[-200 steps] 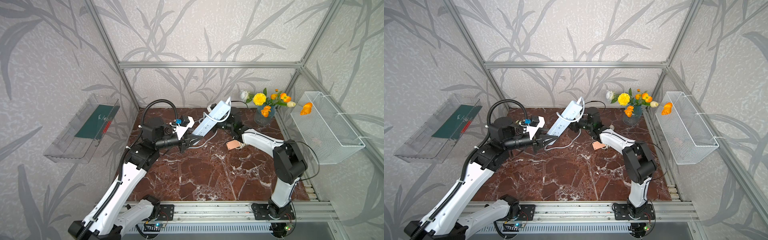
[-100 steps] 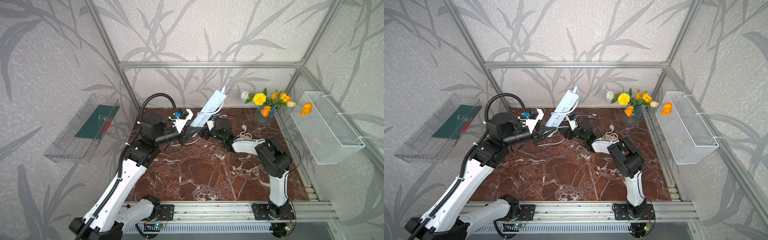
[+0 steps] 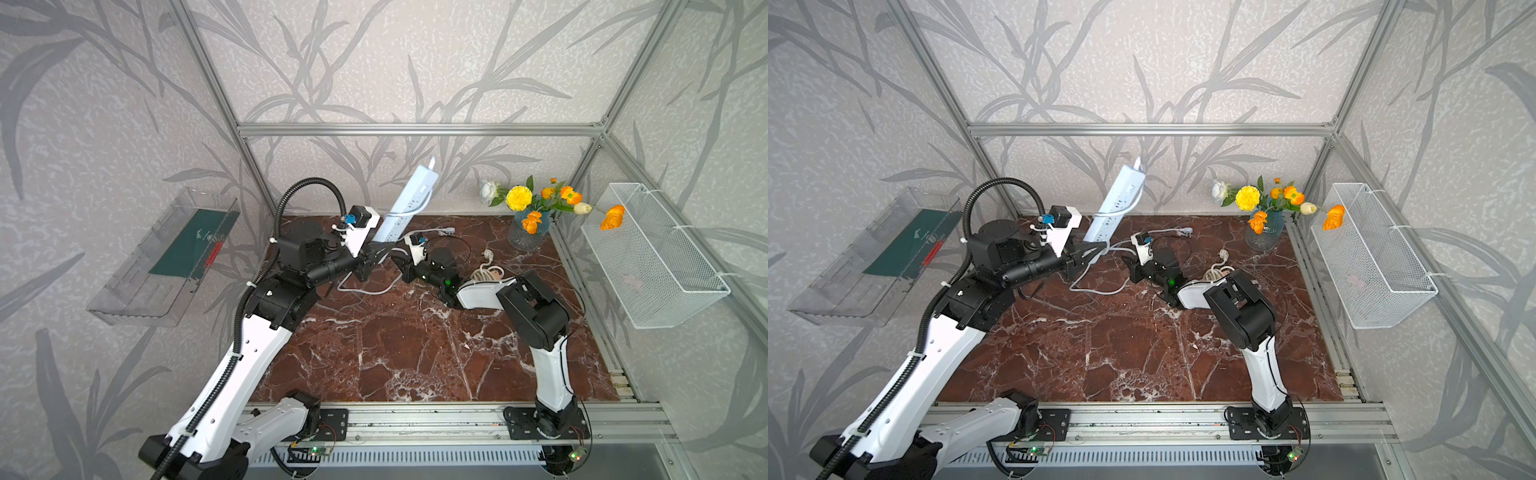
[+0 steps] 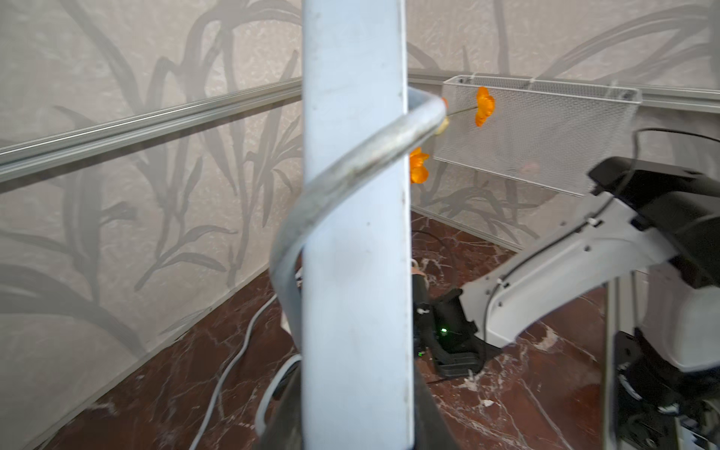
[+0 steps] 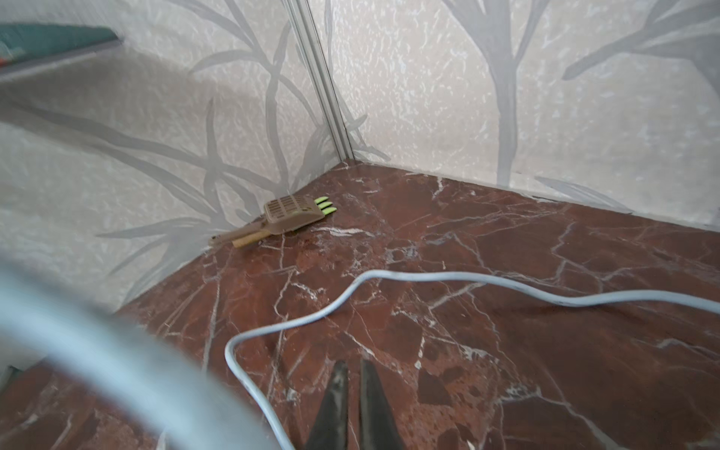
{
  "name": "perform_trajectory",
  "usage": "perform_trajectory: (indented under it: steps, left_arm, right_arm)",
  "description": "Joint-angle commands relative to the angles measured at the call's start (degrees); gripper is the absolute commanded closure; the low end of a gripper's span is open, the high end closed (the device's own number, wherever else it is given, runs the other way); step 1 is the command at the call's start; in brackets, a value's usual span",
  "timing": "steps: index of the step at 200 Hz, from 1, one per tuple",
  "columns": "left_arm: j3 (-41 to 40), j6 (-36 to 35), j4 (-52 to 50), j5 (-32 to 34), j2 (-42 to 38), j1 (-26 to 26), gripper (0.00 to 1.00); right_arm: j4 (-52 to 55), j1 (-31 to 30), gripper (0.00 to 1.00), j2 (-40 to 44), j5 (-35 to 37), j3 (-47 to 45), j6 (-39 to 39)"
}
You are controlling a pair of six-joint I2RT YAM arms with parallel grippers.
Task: Wrap the cord around the power strip
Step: Wrap the power cord around the power strip.
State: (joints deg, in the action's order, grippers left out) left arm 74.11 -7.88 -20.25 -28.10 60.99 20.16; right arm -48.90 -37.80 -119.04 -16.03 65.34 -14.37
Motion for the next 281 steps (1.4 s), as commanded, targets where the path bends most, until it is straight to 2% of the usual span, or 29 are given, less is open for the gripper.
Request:
perform_trajectory:
  steps: [1, 16, 44, 68, 91, 123, 140, 159, 174, 197, 219, 238, 261, 281]
  left_arm:
    - [3.0, -1.0, -3.9, 16.1, 1.7, -3.5, 1.0]
    - [1.9, -3.4, -7.5, 24.6, 3.2, -5.4, 1.0]
    - [-2.5, -3.4, -8.7, 33.6, 4.5, -12.2, 1.0]
    - [-3.1, -6.2, -11.0, 37.5, 7.2, -13.8, 1.0]
    - [-3.1, -9.2, -14.9, 35.9, 10.8, -13.1, 1.0]
    - [-4.3, -12.6, -21.6, 29.1, 14.3, -8.6, 1.0]
    - [-4.8, -14.3, -24.3, 25.1, 14.8, -5.1, 1.0]
    - [-4.5, -16.1, -28.0, 19.7, 14.7, -1.4, 1.0]
    - [-4.1, -16.4, -30.1, 12.8, 13.7, 0.7, 1.0]
    - [-4.0, -19.2, -33.4, -3.8, 10.4, 6.2, 1.0]
    - [-5.0, -21.1, -32.9, -10.3, 5.6, 8.3, 1.0]
    - [-3.9, -22.5, -32.1, -15.7, 1.5, 8.2, 1.0]
    - [-3.3, -21.4, -27.5, -22.4, -2.9, 7.4, 1.0]
    - [-2.1, -20.3, -25.2, -25.7, -4.5, 6.4, 1.0]
  right_arm:
    - [5.6, -1.4, 1.0, 7.6, 4.2, -4.8, 6.6]
    - [11.0, -1.6, 1.0, 13.5, 6.4, -9.3, 10.7]
    - [18.0, -2.3, 1.0, 26.9, 6.0, -17.1, 18.4]
    - [27.7, -4.8, 1.0, 36.5, 7.7, -18.8, 26.9]
    - [33.8, -6.2, 1.0, 44.8, 7.4, -15.7, 33.4]
    - [39.0, -7.3, 1.0, 46.4, 5.5, -1.6, 42.8]
    - [39.2, -6.6, 1.0, 42.3, 5.7, 7.4, 46.3]
    - [44.1, -2.9, 1.0, 34.6, 1.9, 20.1, 47.8]
    - [47.7, 1.4, 1.0, 27.0, -2.6, 29.8, 45.6]
    - [50.7, 8.3, 1.0, 15.0, -9.1, 43.4, 38.7]
    - [54.9, 11.4, 1.0, 6.2, -12.1, 53.7, 35.7]
    - [53.3, 12.9, 1.0, 2.9, -15.1, 54.2, 31.6]
    - [48.5, 14.4, 1.0, 2.4, -17.3, 49.1, 26.5]
    - [47.5, 15.4, 1.0, 2.7, -19.6, 46.0, 24.9]
